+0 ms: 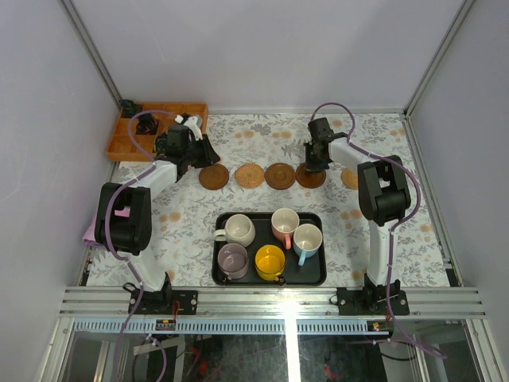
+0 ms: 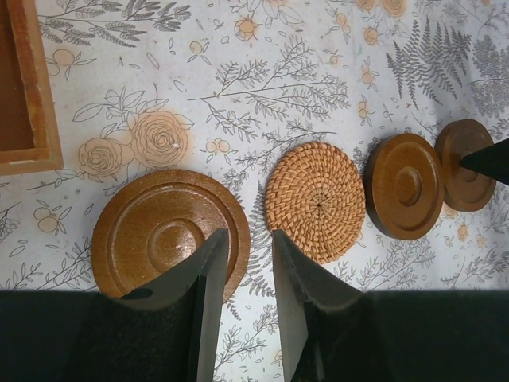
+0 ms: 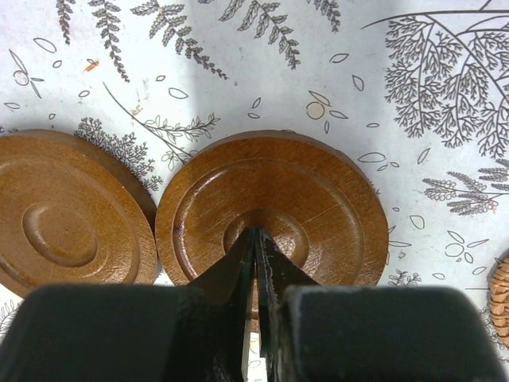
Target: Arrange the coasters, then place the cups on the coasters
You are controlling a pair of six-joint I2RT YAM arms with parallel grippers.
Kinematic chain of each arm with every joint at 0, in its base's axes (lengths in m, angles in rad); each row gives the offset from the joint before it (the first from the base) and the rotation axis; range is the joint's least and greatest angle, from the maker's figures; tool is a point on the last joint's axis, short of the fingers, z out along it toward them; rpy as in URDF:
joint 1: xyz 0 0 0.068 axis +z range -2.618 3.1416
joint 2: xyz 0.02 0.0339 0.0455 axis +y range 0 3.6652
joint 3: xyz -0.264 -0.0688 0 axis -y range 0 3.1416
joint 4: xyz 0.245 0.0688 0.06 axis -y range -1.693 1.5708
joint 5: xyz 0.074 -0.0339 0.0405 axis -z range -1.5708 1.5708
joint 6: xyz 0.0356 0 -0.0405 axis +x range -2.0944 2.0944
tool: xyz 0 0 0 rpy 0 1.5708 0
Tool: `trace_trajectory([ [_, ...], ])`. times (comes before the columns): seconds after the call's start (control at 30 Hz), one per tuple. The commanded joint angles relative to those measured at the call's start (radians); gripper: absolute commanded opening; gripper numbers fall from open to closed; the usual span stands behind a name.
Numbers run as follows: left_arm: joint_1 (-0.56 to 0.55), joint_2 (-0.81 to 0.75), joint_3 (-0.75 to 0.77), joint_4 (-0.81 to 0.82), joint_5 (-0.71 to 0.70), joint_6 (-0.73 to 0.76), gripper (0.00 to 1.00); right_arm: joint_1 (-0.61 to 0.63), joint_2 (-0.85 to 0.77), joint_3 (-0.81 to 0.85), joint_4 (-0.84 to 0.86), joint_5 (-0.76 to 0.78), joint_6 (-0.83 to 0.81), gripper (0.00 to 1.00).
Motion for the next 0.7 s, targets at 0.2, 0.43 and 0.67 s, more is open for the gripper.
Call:
trace_trajectory([
  [0.2,0.009,0.015,-0.021,0.111,0.084,-0.019,0.29,0.004,-0.02,-0.026,-0.1,0.153,0.029,0.06],
  [0.43,0.004,0.032,-0.006,0.125,0.111,-0.032,0.29,-0.001,-0.023,-0.031,-0.114,0.187,0.043,0.06],
  [0.67,-0.008,0.044,0.004,0.125,0.122,-0.032,0.28,-0.008,-0.029,-0.03,-0.114,0.196,0.051,0.06],
])
